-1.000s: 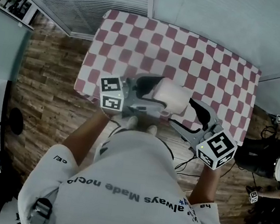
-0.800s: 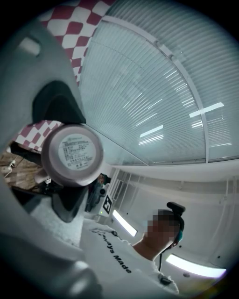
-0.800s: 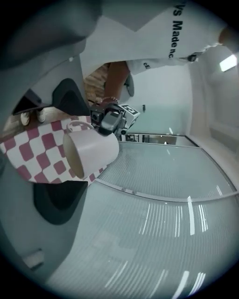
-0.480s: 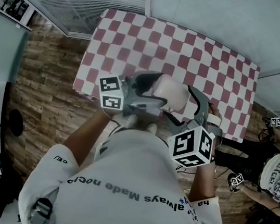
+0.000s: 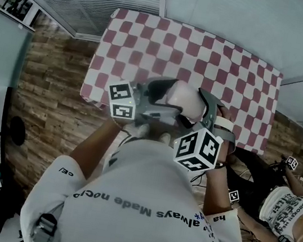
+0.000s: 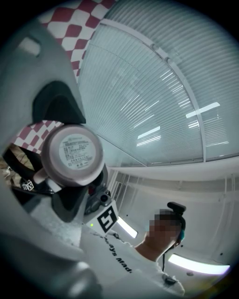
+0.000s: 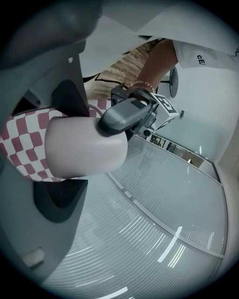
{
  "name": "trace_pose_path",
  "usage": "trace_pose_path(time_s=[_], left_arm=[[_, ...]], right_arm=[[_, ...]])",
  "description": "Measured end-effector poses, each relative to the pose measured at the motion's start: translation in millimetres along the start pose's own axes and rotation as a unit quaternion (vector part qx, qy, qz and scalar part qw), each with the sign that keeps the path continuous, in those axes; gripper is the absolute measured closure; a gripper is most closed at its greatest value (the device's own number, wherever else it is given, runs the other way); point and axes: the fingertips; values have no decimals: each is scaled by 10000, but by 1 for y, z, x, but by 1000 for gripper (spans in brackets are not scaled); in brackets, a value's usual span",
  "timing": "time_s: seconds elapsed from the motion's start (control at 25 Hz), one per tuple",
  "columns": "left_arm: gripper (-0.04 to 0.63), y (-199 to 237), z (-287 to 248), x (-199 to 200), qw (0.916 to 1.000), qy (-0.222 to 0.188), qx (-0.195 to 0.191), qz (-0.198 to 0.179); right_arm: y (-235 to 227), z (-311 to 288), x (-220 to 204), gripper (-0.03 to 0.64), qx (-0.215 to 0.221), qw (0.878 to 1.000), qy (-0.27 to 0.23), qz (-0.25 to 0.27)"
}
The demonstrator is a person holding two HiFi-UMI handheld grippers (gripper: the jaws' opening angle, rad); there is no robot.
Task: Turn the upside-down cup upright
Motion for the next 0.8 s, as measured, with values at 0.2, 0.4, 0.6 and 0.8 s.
trace_pose_path(time_s=[0.2,0.4,0.6,0.8], left_arm=[[183,3,3,-4,10000,47,34,-57],[184,5,3,-2,9999,32,59,-124],[183,2,2,3,9996,10,83,-260],[184,1,2,9,9993,-74,110,-348]], right_arm=[[3,-5,-2,212,-41,10000,-33,38],[2,-7,-2,213,-91,9999,-113,12],[1,-5,2,215,-227,9989,-360,-191],[0,-6,6,215,-361,9956,-661,-550]])
Point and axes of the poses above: the fingertips, and each gripper's own axes: z backward along the fingers, y to its left, x out of its top, and after that the axes turned 15 degrees about -y, right-handed
